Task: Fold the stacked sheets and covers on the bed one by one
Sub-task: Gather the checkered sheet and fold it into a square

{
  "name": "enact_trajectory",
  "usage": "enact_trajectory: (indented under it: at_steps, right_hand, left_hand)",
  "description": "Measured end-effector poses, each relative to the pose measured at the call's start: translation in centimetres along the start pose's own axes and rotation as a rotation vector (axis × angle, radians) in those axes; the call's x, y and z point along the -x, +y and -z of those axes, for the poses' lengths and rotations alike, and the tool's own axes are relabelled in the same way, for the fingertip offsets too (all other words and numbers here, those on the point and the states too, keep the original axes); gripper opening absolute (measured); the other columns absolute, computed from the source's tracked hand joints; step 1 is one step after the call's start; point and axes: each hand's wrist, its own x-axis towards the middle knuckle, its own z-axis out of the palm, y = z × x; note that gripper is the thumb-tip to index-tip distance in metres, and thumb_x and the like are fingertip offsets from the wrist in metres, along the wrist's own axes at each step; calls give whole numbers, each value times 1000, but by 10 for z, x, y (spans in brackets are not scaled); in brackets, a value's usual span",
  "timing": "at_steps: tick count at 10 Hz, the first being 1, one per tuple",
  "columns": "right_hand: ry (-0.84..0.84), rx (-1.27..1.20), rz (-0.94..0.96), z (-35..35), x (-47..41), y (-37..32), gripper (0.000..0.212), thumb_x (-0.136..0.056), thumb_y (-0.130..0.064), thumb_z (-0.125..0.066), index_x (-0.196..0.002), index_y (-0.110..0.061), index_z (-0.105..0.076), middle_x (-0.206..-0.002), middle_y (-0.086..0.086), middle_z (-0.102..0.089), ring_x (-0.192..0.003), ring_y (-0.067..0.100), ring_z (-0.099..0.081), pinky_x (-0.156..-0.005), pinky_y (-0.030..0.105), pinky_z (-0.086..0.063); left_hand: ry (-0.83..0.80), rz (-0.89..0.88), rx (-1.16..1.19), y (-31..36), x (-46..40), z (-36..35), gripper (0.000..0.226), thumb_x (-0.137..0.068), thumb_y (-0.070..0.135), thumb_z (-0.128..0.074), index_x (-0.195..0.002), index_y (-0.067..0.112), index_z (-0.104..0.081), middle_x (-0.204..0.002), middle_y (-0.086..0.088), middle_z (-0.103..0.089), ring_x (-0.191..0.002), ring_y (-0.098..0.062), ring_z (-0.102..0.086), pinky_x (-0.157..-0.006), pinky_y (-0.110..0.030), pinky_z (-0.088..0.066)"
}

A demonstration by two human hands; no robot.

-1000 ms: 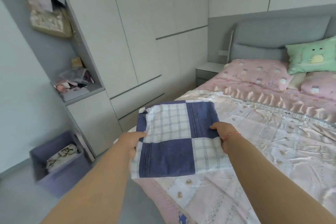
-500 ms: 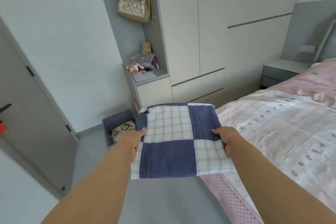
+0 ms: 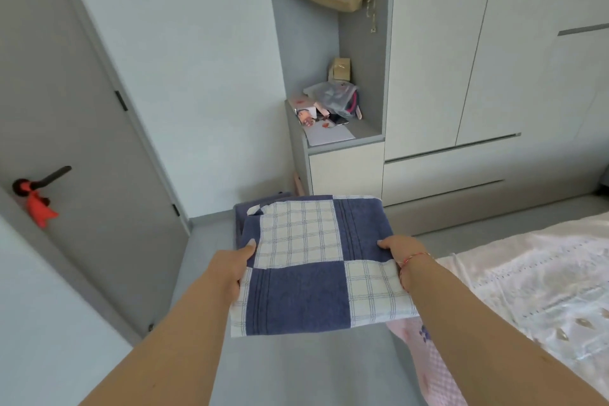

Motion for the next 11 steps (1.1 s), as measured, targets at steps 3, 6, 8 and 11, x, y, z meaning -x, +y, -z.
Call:
enact_trajectory:
  at_steps: [3,6,8,11]
  right_hand:
    - [-72,101,14,-74,-153,-93,45,-91,-14,-55,-133,2,-49,-107,6,-49,-67,14,-46,-72,30,-48]
    - [-61,120,-10,-170,-273,-149,45,-90,-11,-56,-132,4,-48,-111,12,-51,-63,14,-43,-59,27,-41]
    - [-28,144,-11,-246,-350,-180,43,-91,-13,-56,-130,3,-51,-134,20,-52,-72,20,-49,-62,26,-41]
    - [8,227,-72,-317,-454,-201,33,-94,-17,-53,-122,0,-55,-112,8,-54,-82,24,-56,-78,34,-50]
  left_hand:
    - [54,28,74,68,-156,-16,33,-89,31,-69,-98,-1,-69,-94,-22,-72,-91,-40,-68,-85,-56,-55]
    - [27,60,152,127,-298,2,15,-95,12,-58,-91,0,-66,-86,-18,-69,-73,-32,-63,-77,-45,-54]
    - [44,96,153,174,-401,22,15,-91,4,-48,-85,1,-61,-76,-15,-63,-63,-29,-56,-63,-36,-49]
    - [47,142,145,194,-527,21,15,-92,6,-51,-85,1,-64,-82,-17,-66,-68,-31,-60,-75,-44,-53]
